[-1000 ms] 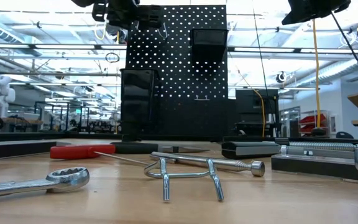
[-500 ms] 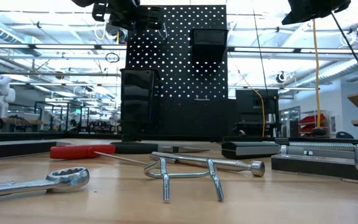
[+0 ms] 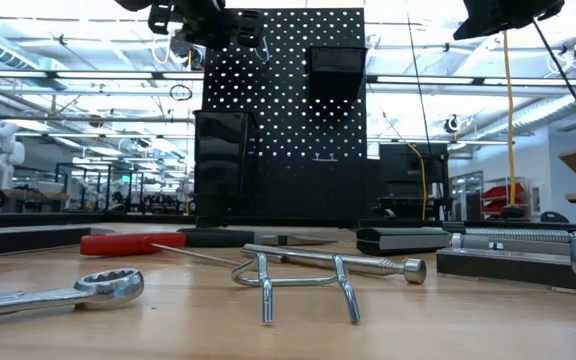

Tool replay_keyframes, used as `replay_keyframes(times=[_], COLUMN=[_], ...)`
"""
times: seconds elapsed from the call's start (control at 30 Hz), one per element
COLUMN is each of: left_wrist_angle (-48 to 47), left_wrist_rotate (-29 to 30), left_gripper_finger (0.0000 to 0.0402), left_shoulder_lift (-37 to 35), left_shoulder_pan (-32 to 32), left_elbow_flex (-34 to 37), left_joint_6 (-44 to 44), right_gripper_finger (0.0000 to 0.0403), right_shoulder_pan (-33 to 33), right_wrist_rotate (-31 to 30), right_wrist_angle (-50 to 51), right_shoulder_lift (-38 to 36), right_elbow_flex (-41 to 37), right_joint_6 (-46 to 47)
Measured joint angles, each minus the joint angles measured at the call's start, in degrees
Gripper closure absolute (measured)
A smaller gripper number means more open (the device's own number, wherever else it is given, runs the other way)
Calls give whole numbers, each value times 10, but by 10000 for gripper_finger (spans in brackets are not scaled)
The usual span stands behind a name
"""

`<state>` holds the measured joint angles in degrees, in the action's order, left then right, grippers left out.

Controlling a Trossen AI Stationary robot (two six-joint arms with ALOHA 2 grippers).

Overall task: Hang tools onto peg board
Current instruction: Remove the left silver hanger hook from the pegboard

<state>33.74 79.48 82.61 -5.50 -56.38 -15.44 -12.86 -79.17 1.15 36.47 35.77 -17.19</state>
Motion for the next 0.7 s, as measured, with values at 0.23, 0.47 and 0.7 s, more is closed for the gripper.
replay_keyframes(times=[0.23, 0.47, 0.7], left_wrist_angle=[0, 4, 25], left_wrist_rotate=[0, 0, 6], left_gripper_finger=[392, 393, 394], left_shoulder_lift=[0, -3, -15], left_shoulder_pan=[0, 10, 36], left_elbow_flex=[0, 0, 0], left_joint_6=[0, -4, -18], right_gripper_finger=[236, 236, 236], right_shoulder_pan=[0, 0, 0], right_wrist_rotate=[0, 0, 0], right_wrist_angle=[0, 0, 15], right_shoulder_lift=[0, 0, 0], right_elbow_flex=[0, 0, 0], right_joint_6=[0, 0, 15])
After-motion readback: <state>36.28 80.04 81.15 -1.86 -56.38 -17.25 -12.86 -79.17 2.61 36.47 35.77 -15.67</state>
